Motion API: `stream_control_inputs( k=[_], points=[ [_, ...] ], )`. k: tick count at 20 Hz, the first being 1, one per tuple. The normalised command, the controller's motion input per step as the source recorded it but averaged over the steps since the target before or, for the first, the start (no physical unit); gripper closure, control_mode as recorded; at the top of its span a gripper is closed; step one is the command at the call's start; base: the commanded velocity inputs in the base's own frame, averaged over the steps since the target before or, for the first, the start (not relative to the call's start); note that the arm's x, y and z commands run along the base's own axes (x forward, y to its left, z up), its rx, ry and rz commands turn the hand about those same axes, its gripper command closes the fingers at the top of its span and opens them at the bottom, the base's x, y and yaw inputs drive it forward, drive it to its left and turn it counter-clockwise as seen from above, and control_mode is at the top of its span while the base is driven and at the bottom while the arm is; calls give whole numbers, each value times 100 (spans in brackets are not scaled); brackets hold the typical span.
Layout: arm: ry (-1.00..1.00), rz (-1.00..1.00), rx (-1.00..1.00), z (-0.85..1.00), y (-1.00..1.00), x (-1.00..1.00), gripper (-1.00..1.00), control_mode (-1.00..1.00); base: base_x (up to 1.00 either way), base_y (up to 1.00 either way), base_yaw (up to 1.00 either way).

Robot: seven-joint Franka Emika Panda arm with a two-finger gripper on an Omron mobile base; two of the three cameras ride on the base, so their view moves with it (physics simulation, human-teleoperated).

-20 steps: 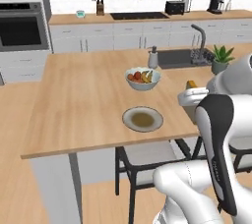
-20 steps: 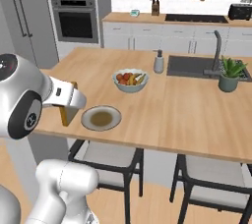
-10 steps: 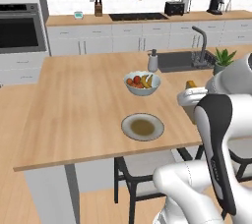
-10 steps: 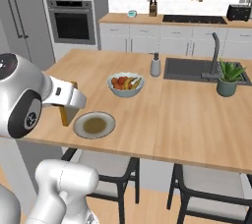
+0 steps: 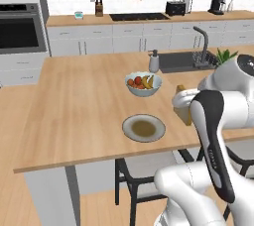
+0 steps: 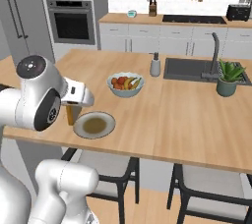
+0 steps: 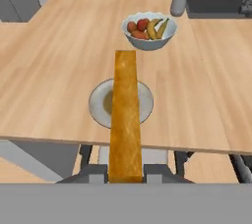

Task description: Start the toaster. Once the lever pops up, take the bread to the plate on the dining counter.

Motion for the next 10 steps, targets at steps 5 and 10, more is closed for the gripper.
stream_control_inputs(
  k=[5,10],
  points=[
    [18,34,6,-59,4,100,100,-100,0,0,0],
    [11,11,0,-34,14,59,100,-100,0,0,0]
  ],
)
